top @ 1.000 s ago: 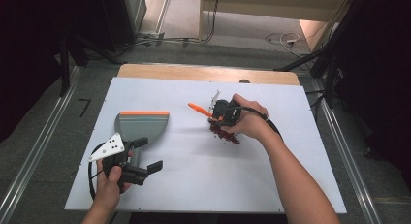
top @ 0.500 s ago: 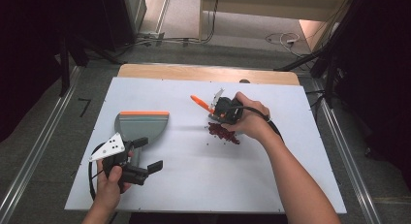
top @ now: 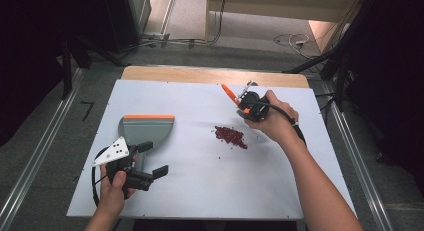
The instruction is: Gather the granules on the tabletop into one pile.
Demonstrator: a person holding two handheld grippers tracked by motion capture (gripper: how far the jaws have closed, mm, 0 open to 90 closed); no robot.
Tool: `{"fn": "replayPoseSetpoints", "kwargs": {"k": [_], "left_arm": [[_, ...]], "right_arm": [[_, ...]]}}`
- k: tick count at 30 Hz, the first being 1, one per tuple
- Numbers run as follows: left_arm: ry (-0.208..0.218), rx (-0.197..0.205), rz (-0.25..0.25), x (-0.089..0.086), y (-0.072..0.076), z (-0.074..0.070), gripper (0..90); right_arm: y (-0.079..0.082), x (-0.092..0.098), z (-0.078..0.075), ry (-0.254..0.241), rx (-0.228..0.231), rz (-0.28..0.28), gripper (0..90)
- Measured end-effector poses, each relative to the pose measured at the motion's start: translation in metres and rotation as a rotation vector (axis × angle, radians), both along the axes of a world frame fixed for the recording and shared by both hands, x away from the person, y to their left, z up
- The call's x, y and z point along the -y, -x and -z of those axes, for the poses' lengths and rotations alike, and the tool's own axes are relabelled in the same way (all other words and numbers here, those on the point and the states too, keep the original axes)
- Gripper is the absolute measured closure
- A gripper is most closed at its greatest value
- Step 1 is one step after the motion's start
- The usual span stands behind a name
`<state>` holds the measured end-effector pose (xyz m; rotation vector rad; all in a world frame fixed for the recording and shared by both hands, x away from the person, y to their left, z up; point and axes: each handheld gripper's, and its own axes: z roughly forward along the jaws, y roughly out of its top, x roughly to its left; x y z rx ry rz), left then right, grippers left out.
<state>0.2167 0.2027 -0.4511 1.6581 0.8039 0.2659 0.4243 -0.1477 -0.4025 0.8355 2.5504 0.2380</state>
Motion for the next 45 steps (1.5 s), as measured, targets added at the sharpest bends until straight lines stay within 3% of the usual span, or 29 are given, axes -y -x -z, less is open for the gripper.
{"fn": "replayPoseSetpoints", "kwargs": {"k": [4, 7, 8, 14, 18, 31, 36, 39, 45], "left_arm": [[0.001, 0.000, 0.000, 0.000, 0.000, 0.000, 0.3], [-0.001, -0.001, 0.001, 0.000, 0.000, 0.000, 0.3], [0.001, -0.001, 0.001, 0.000, -0.001, 0.000, 0.3], [0.006, -0.002, -0.003, -0.001, -0.001, 0.001, 0.3], [0.008, -0.001, -0.004, -0.002, -0.001, 0.000, 0.3], [0.008, -0.001, -0.008, -0.002, -0.001, 0.000, 0.3], [0.007, -0.001, -0.009, -0.003, -0.001, 0.000, 0.3], [0.008, 0.000, -0.009, -0.003, -0.001, 0.000, 0.3], [0.008, -0.001, -0.012, -0.003, 0.000, -0.001, 0.3]], "right_arm": [[-0.006, 0.006, 0.013, 0.034, -0.027, 0.090, 69.1], [-0.011, 0.006, 0.022, 0.018, -0.047, 0.134, 69.0], [-0.012, 0.005, 0.023, -0.011, -0.053, 0.152, 69.1], [-0.012, -0.012, 0.023, -0.033, -0.087, 0.226, 69.0], [-0.009, -0.023, 0.022, -0.054, -0.100, 0.210, 69.0], [0.000, -0.055, 0.022, -0.045, -0.108, 0.155, 69.0], [0.002, -0.059, 0.022, -0.038, -0.110, 0.133, 69.0], [0.005, -0.061, 0.021, -0.045, -0.126, 0.090, 69.0], [0.006, -0.062, 0.019, -0.034, -0.115, 0.074, 69.0]]}}
